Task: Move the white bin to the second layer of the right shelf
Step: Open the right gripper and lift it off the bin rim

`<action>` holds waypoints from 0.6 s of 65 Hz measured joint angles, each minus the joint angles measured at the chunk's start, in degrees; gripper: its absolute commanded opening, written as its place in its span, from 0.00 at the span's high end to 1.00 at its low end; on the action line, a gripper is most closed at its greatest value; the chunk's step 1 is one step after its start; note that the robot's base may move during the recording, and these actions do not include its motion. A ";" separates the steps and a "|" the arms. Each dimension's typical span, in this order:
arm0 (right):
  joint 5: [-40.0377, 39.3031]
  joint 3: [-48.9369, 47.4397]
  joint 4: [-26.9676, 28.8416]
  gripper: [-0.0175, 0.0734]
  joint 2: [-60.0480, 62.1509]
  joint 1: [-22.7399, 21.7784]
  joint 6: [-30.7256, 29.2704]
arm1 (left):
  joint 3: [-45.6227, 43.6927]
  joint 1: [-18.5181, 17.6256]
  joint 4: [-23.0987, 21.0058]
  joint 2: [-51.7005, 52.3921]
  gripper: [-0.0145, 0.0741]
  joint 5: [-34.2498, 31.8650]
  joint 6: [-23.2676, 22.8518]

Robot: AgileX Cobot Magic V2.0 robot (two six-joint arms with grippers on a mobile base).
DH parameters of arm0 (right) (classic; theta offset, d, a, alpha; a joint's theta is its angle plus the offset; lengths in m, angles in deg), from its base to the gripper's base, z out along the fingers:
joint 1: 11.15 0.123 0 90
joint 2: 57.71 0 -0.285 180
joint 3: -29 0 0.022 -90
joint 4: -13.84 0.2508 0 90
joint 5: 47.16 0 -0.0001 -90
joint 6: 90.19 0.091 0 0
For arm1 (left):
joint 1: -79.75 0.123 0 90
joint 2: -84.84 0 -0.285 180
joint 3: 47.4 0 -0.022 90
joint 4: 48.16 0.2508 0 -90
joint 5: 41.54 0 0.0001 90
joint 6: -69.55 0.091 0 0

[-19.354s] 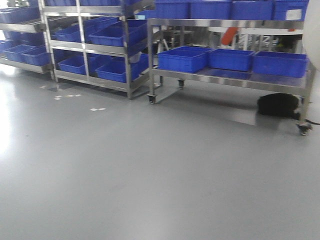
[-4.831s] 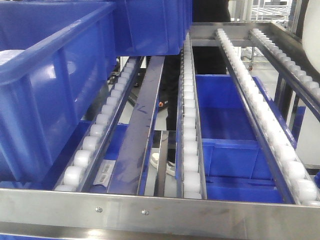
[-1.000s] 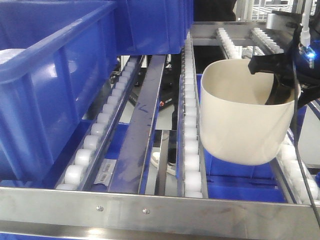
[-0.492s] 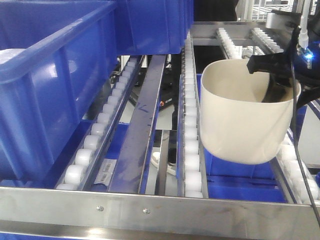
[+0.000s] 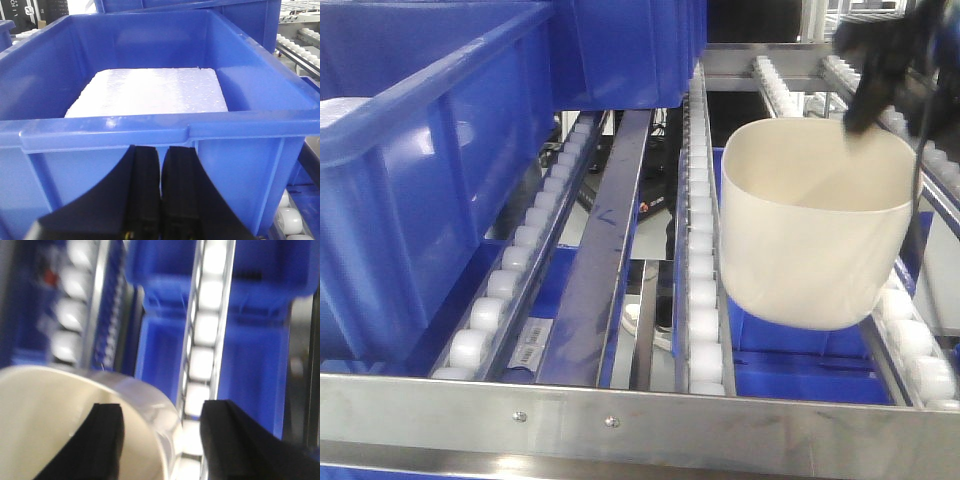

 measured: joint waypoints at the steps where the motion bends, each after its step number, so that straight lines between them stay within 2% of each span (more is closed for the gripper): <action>1: 0.00 0.13 0.00 0.44 1.09 0.00 0.00 | 0.00 0.00 0.00 0.00 0.74 0.00 0.00; 11: -3.88 4.38 0.00 0.77 11.68 -0.76 0.00 | 0.00 0.00 0.00 0.00 0.74 0.00 0.00; 15: -6.02 7.46 0.02 0.74 16.56 -1.67 0.00 | 0.00 0.00 0.00 0.00 0.74 0.00 0.00; 26: -12.27 18.13 -1.22 0.75 30.92 -5.56 0.00 | 0.00 0.00 0.00 0.00 0.74 0.00 0.00; 39: -14.45 30.05 -4.00 0.75 43.56 -8.88 0.00 | 0.00 0.00 0.00 0.00 0.74 0.00 0.00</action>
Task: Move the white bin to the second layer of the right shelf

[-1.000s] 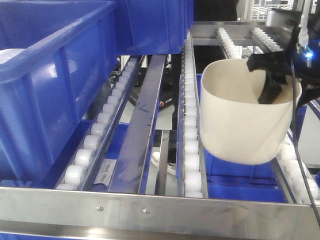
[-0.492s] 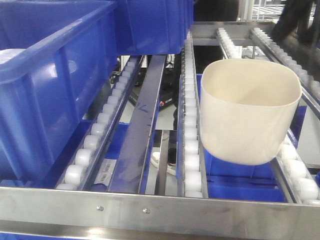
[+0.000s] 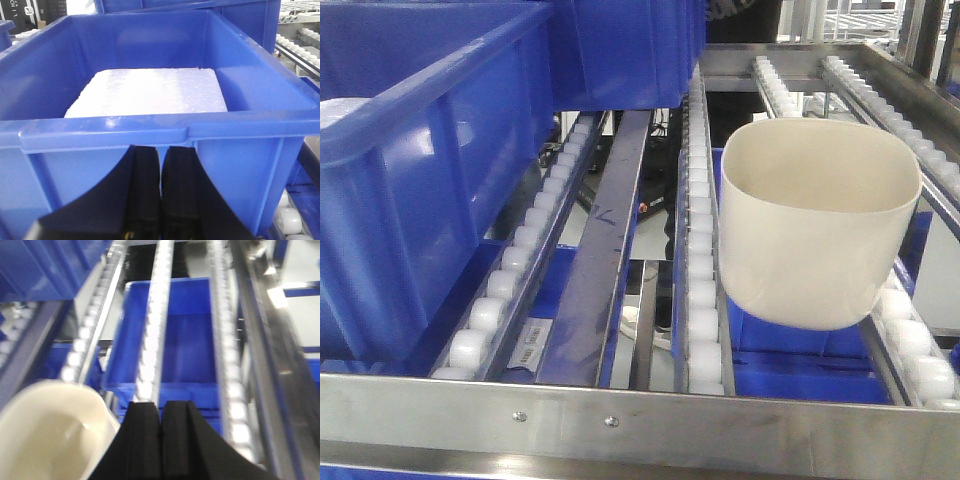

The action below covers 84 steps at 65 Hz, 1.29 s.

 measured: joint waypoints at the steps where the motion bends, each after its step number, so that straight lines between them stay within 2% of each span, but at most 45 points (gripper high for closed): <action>1: -0.19 0.67 0.02 0.75 0.71 0.00 0.00 | 0.00 0.00 0.00 0.00 0.74 0.00 0.00; 15: -3.26 7.58 -0.19 0.75 8.88 -0.42 0.00 | 0.00 0.00 0.00 0.00 0.74 0.00 0.00; 62: -3.84 7.96 -0.70 0.75 9.98 -0.36 0.00 | 0.00 0.00 0.00 0.00 0.74 0.00 0.00; 74: -4.63 12.16 -3.41 0.75 18.96 -1.93 0.00 | 0.00 0.00 0.00 0.00 0.74 0.00 0.00; 84: -5.40 20.23 -3.82 0.75 29.67 -3.39 0.00 | 0.00 0.00 0.00 0.00 0.74 0.00 0.00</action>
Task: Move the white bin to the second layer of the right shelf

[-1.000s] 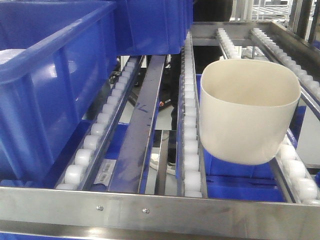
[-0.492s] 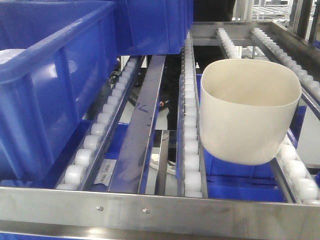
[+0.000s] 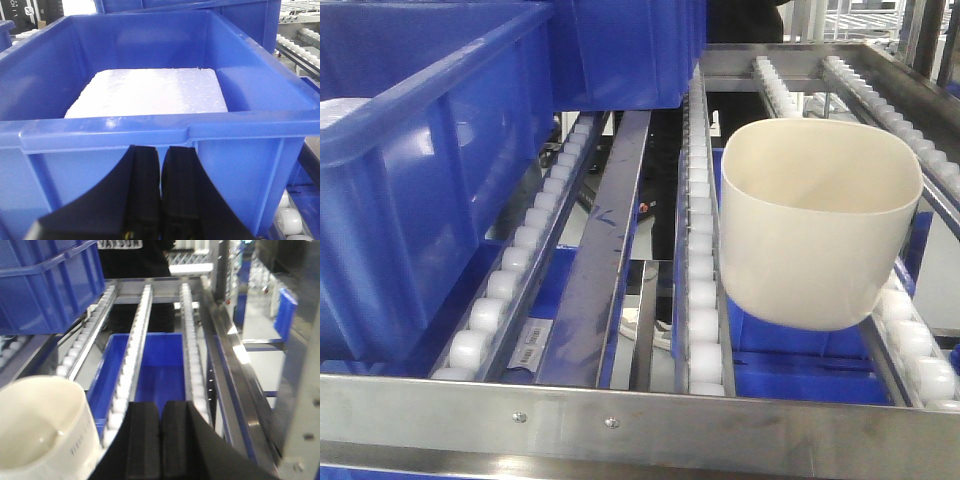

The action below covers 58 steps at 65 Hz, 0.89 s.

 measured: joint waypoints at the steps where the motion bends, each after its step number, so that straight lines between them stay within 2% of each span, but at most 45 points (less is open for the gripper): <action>1: 0.00 0.68 0.00 0.75 0.85 -0.10 0.00 | 0.00 0.00 0.00 0.00 0.74 0.00 0.00; 11: -0.45 8.20 0.00 0.75 9.54 -0.21 0.00 | 0.00 0.00 0.00 0.00 0.74 0.00 0.00; 18: -2.38 11.93 0.40 0.75 10.44 -0.21 0.00 | 0.00 0.00 0.00 0.00 0.74 0.00 0.00; 58: -4.07 12.46 0.71 0.75 10.44 -0.21 0.00 | 0.00 0.00 0.00 0.00 0.74 0.00 0.00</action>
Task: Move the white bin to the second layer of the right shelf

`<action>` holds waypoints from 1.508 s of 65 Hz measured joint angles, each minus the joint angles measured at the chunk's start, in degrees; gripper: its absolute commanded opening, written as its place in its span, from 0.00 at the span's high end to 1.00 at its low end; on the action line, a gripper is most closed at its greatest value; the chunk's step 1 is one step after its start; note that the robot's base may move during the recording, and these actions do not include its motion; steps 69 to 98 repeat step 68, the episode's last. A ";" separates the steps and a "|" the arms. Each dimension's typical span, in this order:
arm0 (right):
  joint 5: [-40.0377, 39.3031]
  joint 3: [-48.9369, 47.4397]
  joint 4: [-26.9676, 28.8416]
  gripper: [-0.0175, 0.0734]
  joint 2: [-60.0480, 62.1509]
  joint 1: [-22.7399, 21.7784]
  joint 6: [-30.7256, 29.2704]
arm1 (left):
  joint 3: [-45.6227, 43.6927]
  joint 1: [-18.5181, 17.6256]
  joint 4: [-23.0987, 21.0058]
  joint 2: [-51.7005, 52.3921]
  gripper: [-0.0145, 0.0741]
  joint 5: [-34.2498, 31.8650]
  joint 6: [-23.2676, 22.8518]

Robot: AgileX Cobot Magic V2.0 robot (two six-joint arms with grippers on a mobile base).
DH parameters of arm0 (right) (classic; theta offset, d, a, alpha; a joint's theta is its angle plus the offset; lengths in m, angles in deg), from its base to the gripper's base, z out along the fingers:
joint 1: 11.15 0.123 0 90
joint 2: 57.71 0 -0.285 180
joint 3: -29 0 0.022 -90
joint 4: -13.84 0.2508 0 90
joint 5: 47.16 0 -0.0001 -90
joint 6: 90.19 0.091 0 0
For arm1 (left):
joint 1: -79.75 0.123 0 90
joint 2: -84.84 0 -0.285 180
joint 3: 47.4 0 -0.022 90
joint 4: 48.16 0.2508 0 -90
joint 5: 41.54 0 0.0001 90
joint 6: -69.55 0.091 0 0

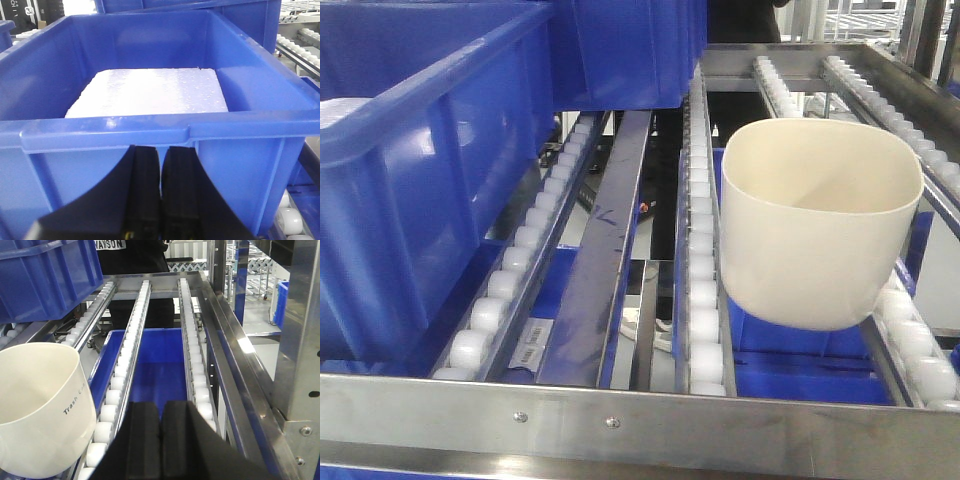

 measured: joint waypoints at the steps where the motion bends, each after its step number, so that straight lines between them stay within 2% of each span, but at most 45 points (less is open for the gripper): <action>1: 0.00 0.00 0.00 0.75 0.00 0.00 0.00 | 0.00 0.00 0.00 0.00 0.74 0.00 0.00; 20: 0.00 0.00 -2.52 0.75 0.00 0.00 0.68 | 0.00 0.00 0.00 0.00 0.74 0.00 0.00; 98: 0.00 0.00 -2.84 0.75 0.13 0.00 0.78 | 0.00 0.00 0.00 0.00 0.74 0.00 0.00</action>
